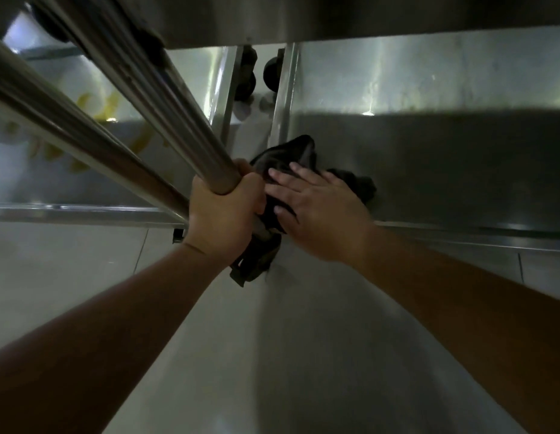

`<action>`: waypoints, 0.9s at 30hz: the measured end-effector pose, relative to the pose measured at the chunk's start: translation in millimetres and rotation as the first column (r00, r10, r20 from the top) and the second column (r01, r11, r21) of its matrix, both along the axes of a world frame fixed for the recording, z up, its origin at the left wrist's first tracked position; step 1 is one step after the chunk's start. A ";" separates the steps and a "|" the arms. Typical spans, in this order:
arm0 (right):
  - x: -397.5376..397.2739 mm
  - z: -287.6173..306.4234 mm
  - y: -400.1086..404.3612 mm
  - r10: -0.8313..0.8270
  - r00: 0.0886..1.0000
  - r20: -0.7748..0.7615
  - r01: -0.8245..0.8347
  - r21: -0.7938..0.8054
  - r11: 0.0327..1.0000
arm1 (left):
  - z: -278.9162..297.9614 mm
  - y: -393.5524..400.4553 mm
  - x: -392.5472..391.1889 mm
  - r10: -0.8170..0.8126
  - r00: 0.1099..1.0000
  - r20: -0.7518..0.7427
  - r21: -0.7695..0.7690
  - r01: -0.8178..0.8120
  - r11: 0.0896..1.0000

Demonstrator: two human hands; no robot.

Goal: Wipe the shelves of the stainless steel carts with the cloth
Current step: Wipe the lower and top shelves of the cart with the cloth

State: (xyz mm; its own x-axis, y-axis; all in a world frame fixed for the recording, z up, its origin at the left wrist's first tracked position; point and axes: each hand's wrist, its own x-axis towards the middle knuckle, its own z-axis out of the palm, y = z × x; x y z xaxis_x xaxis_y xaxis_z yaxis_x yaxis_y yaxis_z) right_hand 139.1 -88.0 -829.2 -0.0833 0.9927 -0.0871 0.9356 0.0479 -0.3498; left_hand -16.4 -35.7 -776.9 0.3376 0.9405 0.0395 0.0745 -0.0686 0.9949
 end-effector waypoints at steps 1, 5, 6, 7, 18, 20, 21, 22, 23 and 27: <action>8.1 1.5 -7.6 -0.027 1.000 0.011 0.027 -0.003 1.000 | 0.0 0.2 0.6 0.001 1.000 -0.004 0.018 -0.001 1.000; 64.3 1.6 -43.4 -0.334 0.942 0.041 0.333 0.031 0.943 | 0.0 -1.0 1.6 0.005 1.000 -0.011 0.060 -0.004 0.998; 80.4 1.2 -54.6 -0.442 0.895 0.050 0.442 0.024 0.897 | -0.2 -2.2 2.9 0.015 1.000 -0.006 0.059 -0.015 0.998; 91.1 1.1 -64.3 -0.532 0.844 0.069 0.533 0.004 0.846 | -0.2 -3.6 4.2 0.033 0.999 0.002 0.054 -0.033 0.998; 76.2 19.3 68.8 0.030 0.985 0.171 -0.012 -0.103 0.995 | 0.8 -2.4 4.7 0.096 0.995 -0.007 -0.003 -0.096 0.995; 105.5 25.4 89.8 -0.082 0.985 0.154 0.098 -0.096 0.991 | 0.7 -0.2 3.0 0.054 0.998 -0.025 0.006 -0.054 0.999; 127.1 26.8 92.3 -0.165 0.977 0.136 0.178 -0.091 0.980 | 0.1 0.8 2.6 0.045 0.999 -0.030 0.018 -0.045 0.999; 152.4 26.3 89.3 -0.251 0.960 0.125 0.261 -0.072 0.963 | -0.8 1.6 2.9 0.045 0.998 -0.031 0.033 -0.044 0.998; 180.2 23.9 80.9 -0.342 0.931 0.126 0.350 -0.044 0.936 | -1.6 1.8 3.3 0.050 0.998 -0.029 0.046 -0.049 0.998; 261.9 15.3 18.2 -0.768 0.622 0.151 0.779 -0.013 0.627 | -4.6 0.3 5.5 0.070 0.997 0.016 0.015 -0.070 0.997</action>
State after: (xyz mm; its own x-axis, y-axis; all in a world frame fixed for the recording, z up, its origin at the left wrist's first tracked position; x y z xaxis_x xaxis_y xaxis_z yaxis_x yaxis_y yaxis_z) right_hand 401.0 -69.8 -813.9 0.7285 0.6759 -0.1113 0.6487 -0.7330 -0.2047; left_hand -10.9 -35.5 -781.6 0.2700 0.9611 0.0586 0.0646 -0.0788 0.9948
